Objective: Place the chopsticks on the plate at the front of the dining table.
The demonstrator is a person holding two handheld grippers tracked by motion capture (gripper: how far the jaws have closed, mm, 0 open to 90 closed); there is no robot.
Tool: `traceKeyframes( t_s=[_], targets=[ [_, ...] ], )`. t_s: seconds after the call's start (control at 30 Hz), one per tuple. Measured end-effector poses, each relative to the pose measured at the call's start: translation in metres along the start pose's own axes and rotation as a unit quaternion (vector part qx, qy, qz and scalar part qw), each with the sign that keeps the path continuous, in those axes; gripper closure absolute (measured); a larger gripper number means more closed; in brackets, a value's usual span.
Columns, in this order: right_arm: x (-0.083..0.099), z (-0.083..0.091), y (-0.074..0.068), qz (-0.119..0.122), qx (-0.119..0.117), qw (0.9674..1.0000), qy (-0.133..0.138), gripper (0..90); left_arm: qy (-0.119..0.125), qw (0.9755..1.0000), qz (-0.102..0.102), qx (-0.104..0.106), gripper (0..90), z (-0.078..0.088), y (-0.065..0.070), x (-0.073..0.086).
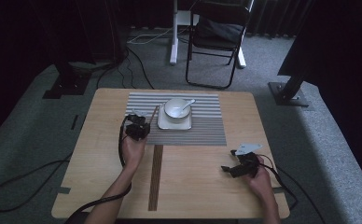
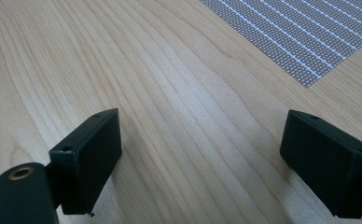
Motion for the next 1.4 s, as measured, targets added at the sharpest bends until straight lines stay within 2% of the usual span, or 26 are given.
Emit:
traceKeyframes(
  t_s=[0.63, 1.4],
  targets=[
    [0.000, 0.000, 0.000, 0.000, 0.000, 1.0000, 0.000, 12.2, -0.002, 1.0000, 0.008, -0.002, 84.3, -0.007, -0.002, -0.004],
    [0.000, 0.000, 0.000, 0.000, 0.000, 1.0000, 0.000, 12.2, -0.002, 0.9997, 0.021, 0.010, 84.3, -0.018, 0.002, -0.009]
  ],
)
Point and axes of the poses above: each handheld gripper's, and its own axes: z roughly backward along the jaws, x roughly out of its underside, y roughly to its right, the point moved 2 cm from there along -z, roughly forward along the jaws, and after that the axes turned 10 degrees about x, right-handed, at the moved point
